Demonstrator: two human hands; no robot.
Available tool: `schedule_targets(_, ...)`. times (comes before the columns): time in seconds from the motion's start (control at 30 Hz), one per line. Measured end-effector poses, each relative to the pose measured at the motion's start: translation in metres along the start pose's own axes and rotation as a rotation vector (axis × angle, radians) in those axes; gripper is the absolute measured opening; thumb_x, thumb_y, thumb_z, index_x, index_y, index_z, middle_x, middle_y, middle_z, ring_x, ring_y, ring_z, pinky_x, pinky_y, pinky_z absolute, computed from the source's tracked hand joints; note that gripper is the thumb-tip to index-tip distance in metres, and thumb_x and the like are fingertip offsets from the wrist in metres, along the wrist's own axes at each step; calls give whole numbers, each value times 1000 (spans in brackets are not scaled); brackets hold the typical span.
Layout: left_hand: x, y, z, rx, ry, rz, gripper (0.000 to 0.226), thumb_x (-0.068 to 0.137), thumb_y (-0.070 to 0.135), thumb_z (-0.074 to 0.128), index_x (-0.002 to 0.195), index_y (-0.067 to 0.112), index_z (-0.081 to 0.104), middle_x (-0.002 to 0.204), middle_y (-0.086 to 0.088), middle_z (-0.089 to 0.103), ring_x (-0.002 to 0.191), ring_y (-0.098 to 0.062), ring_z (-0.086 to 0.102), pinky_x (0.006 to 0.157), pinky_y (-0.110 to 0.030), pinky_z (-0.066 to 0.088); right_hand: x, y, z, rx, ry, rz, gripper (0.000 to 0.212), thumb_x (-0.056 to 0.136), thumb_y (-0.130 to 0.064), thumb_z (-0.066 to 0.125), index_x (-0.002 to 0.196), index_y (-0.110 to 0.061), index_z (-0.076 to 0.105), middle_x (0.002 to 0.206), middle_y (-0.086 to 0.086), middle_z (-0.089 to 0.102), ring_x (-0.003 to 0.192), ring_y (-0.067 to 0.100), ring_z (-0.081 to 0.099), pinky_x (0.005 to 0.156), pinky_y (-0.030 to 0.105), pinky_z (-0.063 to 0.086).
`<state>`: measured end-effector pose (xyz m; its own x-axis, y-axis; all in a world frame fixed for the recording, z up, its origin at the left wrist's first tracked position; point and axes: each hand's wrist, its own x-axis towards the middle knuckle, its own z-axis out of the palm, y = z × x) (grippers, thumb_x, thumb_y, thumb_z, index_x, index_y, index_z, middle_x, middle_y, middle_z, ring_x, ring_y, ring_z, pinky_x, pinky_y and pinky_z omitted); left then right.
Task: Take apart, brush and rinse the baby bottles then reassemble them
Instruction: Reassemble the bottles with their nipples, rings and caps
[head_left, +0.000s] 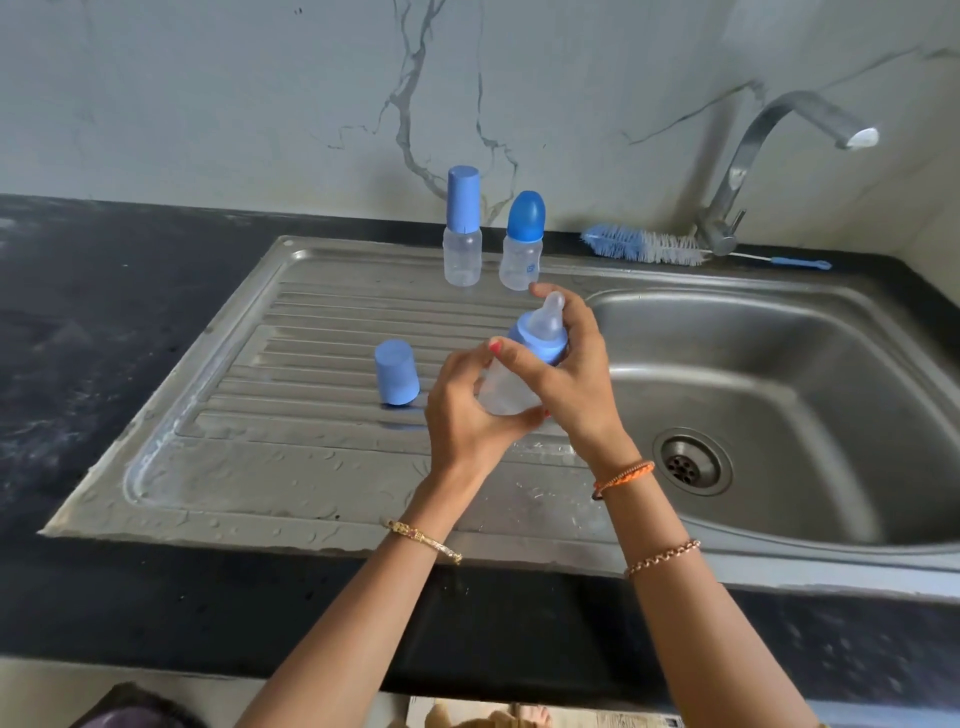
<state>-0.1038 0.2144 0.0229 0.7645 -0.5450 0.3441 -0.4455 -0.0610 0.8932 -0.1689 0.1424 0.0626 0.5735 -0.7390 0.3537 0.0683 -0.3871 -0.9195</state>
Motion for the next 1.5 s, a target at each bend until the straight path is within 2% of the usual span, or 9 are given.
schedule_targets(0.17,2,0,-7,9,27,-55,60,43,39,84,94,16,64,93,5,61,80,-9,60,69,-21,49,-5,-3,-10,162,-223,14,69,70,-39,63,134,-25,40,140,0,46,129,13,43,110,39,35)
schedule_targets(0.5,-3,-2,-9,-6,-3,1,62,42,42,81,94,11,64,93,1,63,79,3,54,67,-11,44,-4,-6,-13,66,-121,34,51,62,-26,77,107,-19,55,100,-6,59,92,6,57,87,29,47)
schedule_targets(0.7,2,12,-19,-104,-282,66,56,44,19,91,90,33,61,94,14,59,85,14,54,71,-3,39,10,-22,-27,217,-368,-160,90,57,-10,80,134,-13,35,132,7,47,125,16,46,102,23,37)
schedule_targets(0.8,3,18,-22,-138,-217,93,61,39,31,90,90,40,57,96,13,63,84,11,56,70,-5,41,17,-38,-30,210,-513,-89,76,61,4,75,128,-13,45,108,9,64,97,9,63,82,21,49)
schedule_targets(1.0,-9,12,-7,122,120,104,61,46,37,84,101,18,65,93,7,63,78,-1,56,62,-20,44,-2,-28,4,76,85,-28,35,72,-10,76,102,-21,60,66,-12,62,66,3,60,69,27,51)
schedule_targets(1.17,1,11,-31,-132,-241,51,63,37,41,82,96,34,61,99,12,63,91,1,58,78,-18,46,7,-32,-30,180,-447,-189,84,58,-10,82,131,-15,39,128,-4,50,119,8,50,95,25,43)
schedule_targets(1.27,6,15,-42,-181,-474,71,63,35,40,82,95,41,61,100,17,65,97,-3,60,84,-24,49,12,-42,-40,157,-682,-197,79,64,-3,74,133,-12,36,130,1,51,118,10,54,91,25,47)
schedule_targets(1.37,0,15,-34,-135,-271,84,64,32,38,84,91,39,58,93,18,62,84,9,56,73,-13,46,1,-40,-30,250,-476,-51,50,71,7,63,118,-9,56,86,-4,69,82,5,64,73,18,50)
schedule_targets(1.5,-13,2,-13,-21,-26,144,56,41,38,81,92,25,60,88,20,57,81,15,52,66,-3,39,-10,-27,-3,216,31,98,27,70,-1,58,96,-8,64,74,0,59,65,0,55,65,13,46)
